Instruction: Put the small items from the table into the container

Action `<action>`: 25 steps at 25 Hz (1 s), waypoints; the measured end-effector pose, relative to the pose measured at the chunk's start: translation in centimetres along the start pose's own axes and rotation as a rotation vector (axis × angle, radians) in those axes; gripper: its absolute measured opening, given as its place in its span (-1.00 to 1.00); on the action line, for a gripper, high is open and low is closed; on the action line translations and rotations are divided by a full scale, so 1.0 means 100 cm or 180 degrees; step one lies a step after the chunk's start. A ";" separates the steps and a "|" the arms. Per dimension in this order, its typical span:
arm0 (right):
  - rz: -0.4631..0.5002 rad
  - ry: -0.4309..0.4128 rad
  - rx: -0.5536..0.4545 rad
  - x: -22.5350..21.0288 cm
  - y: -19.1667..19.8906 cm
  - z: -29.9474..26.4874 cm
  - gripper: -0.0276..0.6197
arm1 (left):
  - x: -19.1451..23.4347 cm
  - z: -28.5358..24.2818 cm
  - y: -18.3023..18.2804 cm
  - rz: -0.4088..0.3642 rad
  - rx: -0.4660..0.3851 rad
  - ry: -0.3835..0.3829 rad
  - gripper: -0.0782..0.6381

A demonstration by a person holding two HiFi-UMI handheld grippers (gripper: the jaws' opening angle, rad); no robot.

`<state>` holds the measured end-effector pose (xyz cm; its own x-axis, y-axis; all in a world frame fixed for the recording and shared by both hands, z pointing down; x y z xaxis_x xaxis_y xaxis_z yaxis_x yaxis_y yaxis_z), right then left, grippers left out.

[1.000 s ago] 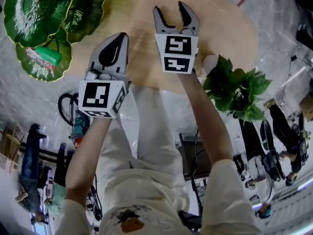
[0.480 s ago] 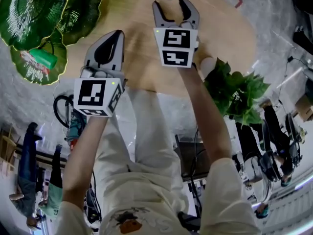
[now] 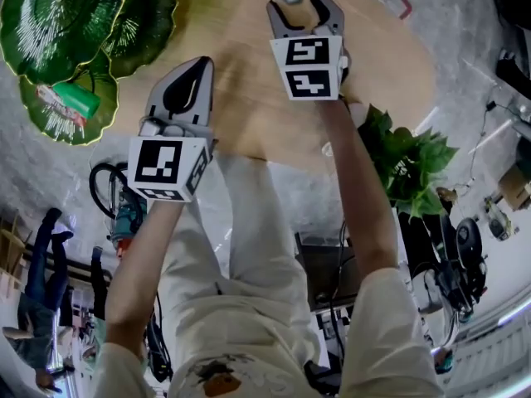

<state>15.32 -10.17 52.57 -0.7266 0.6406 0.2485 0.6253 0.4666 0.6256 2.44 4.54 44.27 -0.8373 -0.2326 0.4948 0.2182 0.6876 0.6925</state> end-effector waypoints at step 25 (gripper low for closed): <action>0.0412 0.0177 -0.0003 0.001 -0.003 0.006 -0.48 | 0.005 0.010 -0.007 -0.0012 -0.0030 -0.0018 -0.78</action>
<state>15.19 -9.93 51.96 -0.6546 0.6606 0.3676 0.7145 0.3817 0.5863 1.36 4.64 43.53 -0.8409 -0.2313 0.4893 0.2197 0.6803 0.6992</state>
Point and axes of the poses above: the fingertips, and each gripper's own axes: z backward along the fingers, x to its left, y out of its underside, the point moved 6 cm from there along z, backward along the fingers, and after that the axes turned 13 degrees about y, right-handed, at the moved point
